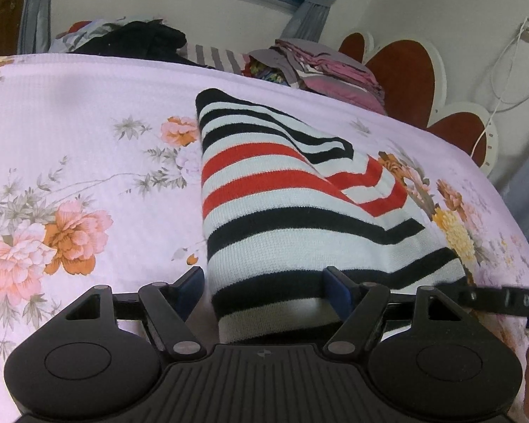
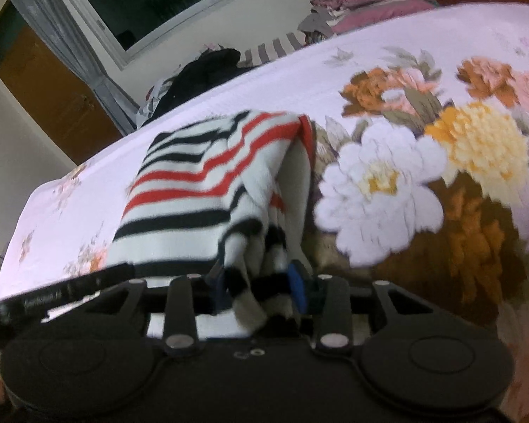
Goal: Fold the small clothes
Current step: 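Press the folded sweater flat with both grippers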
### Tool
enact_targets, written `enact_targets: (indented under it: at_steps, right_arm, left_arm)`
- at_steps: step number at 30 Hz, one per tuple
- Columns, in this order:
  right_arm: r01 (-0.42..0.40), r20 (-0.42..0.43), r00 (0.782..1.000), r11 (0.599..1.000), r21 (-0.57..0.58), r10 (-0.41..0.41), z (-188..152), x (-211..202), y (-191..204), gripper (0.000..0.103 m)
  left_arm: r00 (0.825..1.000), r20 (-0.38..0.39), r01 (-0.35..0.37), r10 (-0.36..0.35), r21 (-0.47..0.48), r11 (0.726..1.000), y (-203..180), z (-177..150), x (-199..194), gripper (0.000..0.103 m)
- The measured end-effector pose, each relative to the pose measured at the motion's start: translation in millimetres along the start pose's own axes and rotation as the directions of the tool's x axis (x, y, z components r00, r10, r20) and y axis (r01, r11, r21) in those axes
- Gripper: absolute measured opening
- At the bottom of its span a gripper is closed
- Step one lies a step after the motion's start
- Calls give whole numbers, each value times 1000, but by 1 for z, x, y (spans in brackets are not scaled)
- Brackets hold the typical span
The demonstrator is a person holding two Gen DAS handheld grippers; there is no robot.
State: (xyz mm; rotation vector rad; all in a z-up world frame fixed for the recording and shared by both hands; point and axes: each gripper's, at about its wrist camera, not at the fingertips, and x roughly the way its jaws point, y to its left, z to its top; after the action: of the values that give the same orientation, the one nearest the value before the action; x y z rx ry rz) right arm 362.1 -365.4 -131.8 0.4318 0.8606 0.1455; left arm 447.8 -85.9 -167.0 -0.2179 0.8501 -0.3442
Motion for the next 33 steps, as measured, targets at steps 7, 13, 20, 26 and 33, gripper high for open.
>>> enact_targets:
  at_steps: [7, 13, 20, 26, 33]
  right_arm:
    - [-45, -9, 999, 994, 103, 46, -17, -11, -9, 20]
    - [-4, -49, 999, 993, 116, 10, -26, 2, -22, 14]
    - [26, -58, 998, 999, 31, -24, -20, -6, -13, 35]
    - [25, 14, 1000, 999, 23, -25, 10, -21, -12, 42]
    - [9, 66, 998, 996, 89, -14, 56, 4, -16, 47]
  left_arm:
    - [1000, -21, -24, 24, -4, 1000, 1, 1, 5, 81]
    - [999, -33, -31, 32, 19, 999, -3, 1, 7, 81]
    - [998, -31, -52, 53, 56, 997, -9, 7, 4, 81]
    - [997, -13, -71, 73, 126, 990, -21, 17, -2, 81]
    - [997, 18, -79, 77, 156, 985, -32, 39, -1, 81]
